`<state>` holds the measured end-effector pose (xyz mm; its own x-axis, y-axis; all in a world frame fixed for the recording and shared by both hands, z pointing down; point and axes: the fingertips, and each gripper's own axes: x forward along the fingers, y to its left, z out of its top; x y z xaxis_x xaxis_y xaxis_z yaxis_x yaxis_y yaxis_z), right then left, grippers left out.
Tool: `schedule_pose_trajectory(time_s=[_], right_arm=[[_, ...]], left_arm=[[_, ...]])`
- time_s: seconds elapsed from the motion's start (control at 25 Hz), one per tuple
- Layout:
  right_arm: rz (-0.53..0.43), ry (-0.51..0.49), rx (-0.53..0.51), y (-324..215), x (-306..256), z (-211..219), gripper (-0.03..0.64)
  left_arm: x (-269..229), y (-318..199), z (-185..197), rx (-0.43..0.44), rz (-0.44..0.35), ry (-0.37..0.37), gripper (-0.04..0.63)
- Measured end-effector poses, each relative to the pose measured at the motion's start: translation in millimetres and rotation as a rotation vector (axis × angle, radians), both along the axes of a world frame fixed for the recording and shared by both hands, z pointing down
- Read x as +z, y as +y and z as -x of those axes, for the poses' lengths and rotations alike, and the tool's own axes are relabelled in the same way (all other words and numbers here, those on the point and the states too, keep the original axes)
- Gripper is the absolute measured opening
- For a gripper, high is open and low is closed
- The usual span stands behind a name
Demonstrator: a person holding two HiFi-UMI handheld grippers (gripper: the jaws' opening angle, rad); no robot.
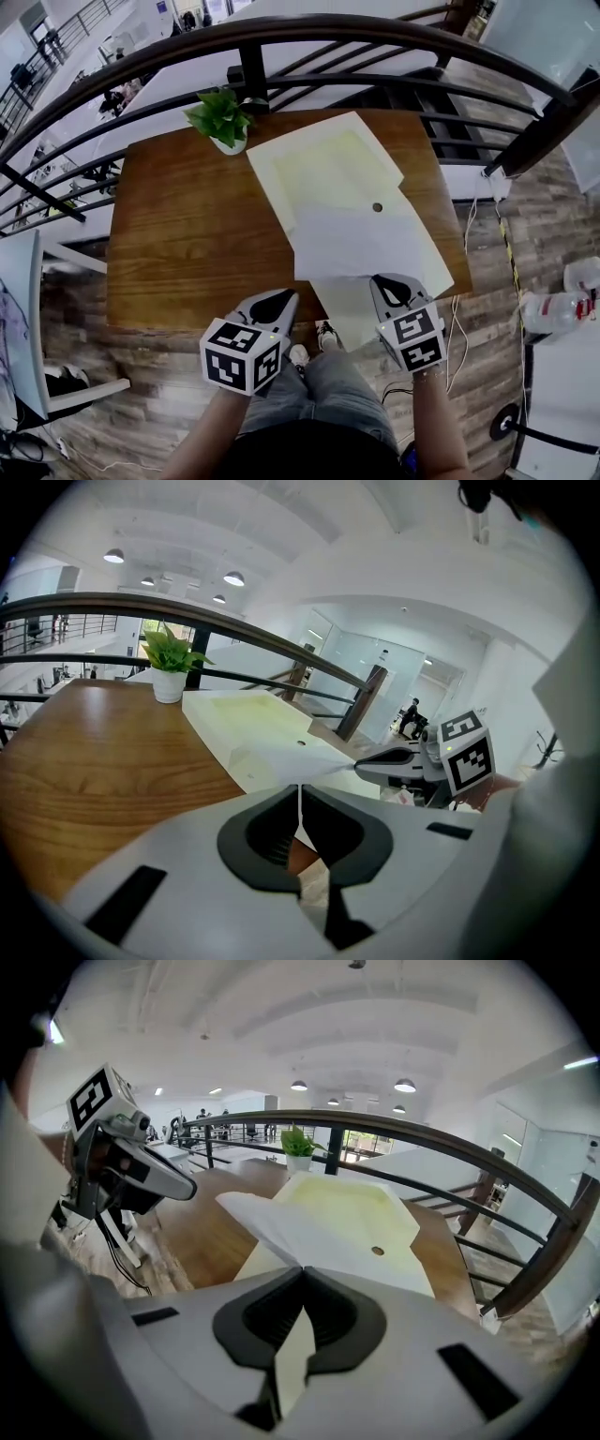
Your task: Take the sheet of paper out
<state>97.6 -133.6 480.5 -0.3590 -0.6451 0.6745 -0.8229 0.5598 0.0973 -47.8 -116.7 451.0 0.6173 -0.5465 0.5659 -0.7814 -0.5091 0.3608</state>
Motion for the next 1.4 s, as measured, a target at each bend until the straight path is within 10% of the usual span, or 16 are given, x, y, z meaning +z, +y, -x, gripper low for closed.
schedule_pose_trajectory(time_s=[1.4], right_arm=[[-0.349,-0.463,0.190,26,-154,22,0.028]], left_arm=[[-95,0,11,0.013,-0.243,0.113,0.023]])
